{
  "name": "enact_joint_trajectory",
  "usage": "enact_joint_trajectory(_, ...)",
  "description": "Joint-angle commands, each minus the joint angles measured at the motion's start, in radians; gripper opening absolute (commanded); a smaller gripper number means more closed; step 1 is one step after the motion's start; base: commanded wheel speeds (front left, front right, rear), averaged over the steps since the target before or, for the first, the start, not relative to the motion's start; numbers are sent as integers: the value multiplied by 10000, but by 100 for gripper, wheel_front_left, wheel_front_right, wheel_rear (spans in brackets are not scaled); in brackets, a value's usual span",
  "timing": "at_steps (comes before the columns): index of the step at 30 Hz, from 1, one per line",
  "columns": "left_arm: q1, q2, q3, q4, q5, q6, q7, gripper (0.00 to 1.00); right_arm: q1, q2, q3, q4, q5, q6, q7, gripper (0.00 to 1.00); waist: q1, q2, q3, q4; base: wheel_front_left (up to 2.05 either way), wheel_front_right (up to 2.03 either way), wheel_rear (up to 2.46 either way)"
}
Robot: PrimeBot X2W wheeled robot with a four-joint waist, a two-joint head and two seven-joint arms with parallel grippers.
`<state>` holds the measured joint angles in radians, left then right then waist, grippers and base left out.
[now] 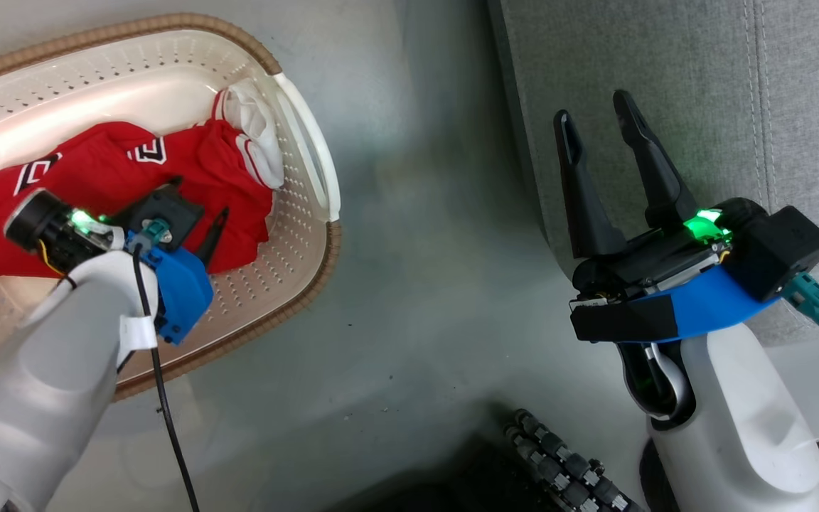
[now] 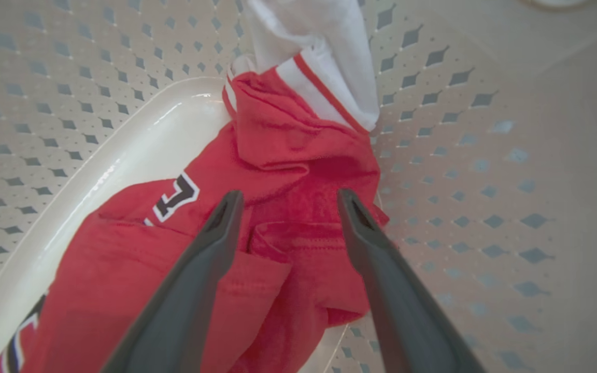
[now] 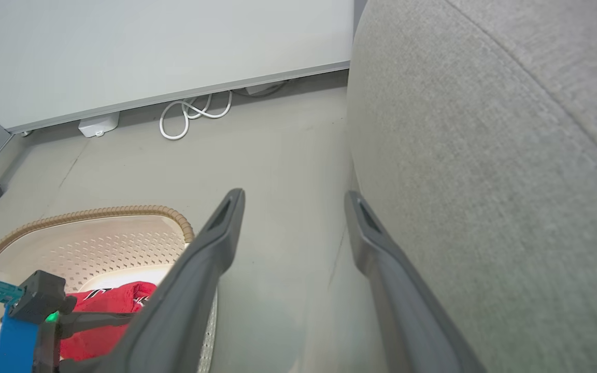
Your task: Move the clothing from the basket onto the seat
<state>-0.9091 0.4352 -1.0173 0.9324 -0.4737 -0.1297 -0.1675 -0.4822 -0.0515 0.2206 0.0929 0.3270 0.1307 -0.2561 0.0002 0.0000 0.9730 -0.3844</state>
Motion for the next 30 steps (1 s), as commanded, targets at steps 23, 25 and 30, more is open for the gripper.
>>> enact_joint_trajectory(23,-1708,-614,-1254,2551,1282,811,1418,100,1071,20,-19,-501,491,1,-106,100,-2,0,246,-129,0,0,0)
enact_joint_trajectory(25,-1738,-656,-1304,2632,1309,833,1507,100,1095,20,-13,-518,491,1,-106,100,-2,0,257,-123,0,0,0)
enact_joint_trajectory(30,-1832,-794,-1440,2865,1312,831,1682,100,1164,20,7,-553,493,1,-107,100,-2,0,274,-104,0,0,0)
